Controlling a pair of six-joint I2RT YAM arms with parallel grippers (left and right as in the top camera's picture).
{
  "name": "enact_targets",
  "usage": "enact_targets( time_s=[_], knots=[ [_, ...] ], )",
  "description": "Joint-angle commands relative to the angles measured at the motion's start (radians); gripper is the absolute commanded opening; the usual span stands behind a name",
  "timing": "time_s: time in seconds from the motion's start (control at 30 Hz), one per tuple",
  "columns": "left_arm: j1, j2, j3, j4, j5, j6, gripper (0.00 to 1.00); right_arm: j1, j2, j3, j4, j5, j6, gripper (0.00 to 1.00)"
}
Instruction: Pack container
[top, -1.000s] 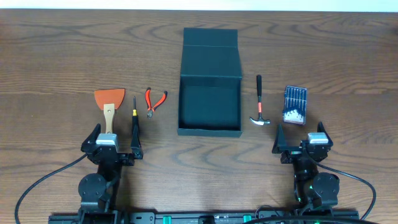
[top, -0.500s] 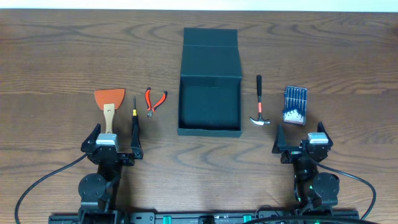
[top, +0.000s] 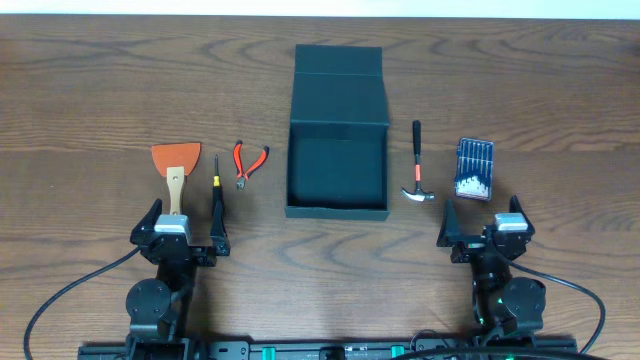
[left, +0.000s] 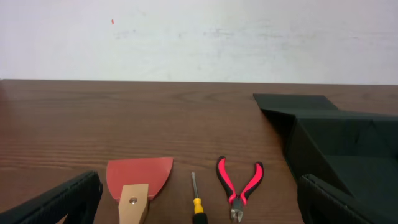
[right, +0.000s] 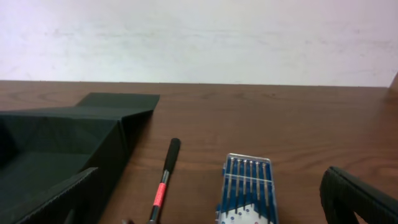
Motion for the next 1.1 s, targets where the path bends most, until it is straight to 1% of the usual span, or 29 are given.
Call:
enact_targets(
  time_s=[0.0,0.1,0.2,0.3,0.43,0.53,0.67,0.83,0.93,1.0,1.07],
  knots=[
    [-0.004,-0.005,-0.009,-0.044,0.019,0.017,0.99,-0.006,-0.003,0.014,-0.027,-0.007,0.076,0.99],
    [-0.004,-0.005,-0.009,-0.044,0.019,0.017,0.98,-0.006,0.021,0.071,-0.087,0.045,0.076,0.99],
    [-0.004,-0.005,-0.009,-0.044,0.019,0.017,0.99,-0.007,0.095,0.174,-0.144,0.135,0.048,0.99],
    [-0.004,-0.005,-0.009,-0.044,0.019,0.017,0.98,-0.007,0.236,0.309,-0.167,0.155,-0.030,0.99],
    [-0.004,-0.005,-0.009,-0.044,0.019,0.017,0.99,-0.007,0.500,0.548,-0.245,0.158,-0.045,0.99],
    [-0.004,-0.005,-0.009,-0.044,0.019,0.017,0.98,-0.007,0.700,0.758,-0.380,0.137,-0.045,0.99],
    [-0.004,-0.005,-0.009,-0.044,0.019,0.017,0.98,-0.007,0.982,1.090,-0.661,0.110,-0.045,0.99],
    [-0.004,-0.005,-0.009,-0.044,0.019,0.017,0.98,-0.007,1.274,1.450,-0.978,0.077,-0.044,0.99],
    [-0.004,-0.005,-0.009,-0.044,0.019,0.017,0.98,-0.007,1.388,1.584,-1.089,0.063,-0.044,0.99],
    [-0.004,-0.005,-0.009,-0.044,0.019,0.017,0.98,-0.007,1.429,1.619,-1.099,0.066,-0.045,0.99],
    [-0.004,-0.005,-0.009,-0.044,0.019,0.017,0.99,-0.007,1.450,1.619,-1.093,0.119,-0.045,0.99]
  ],
)
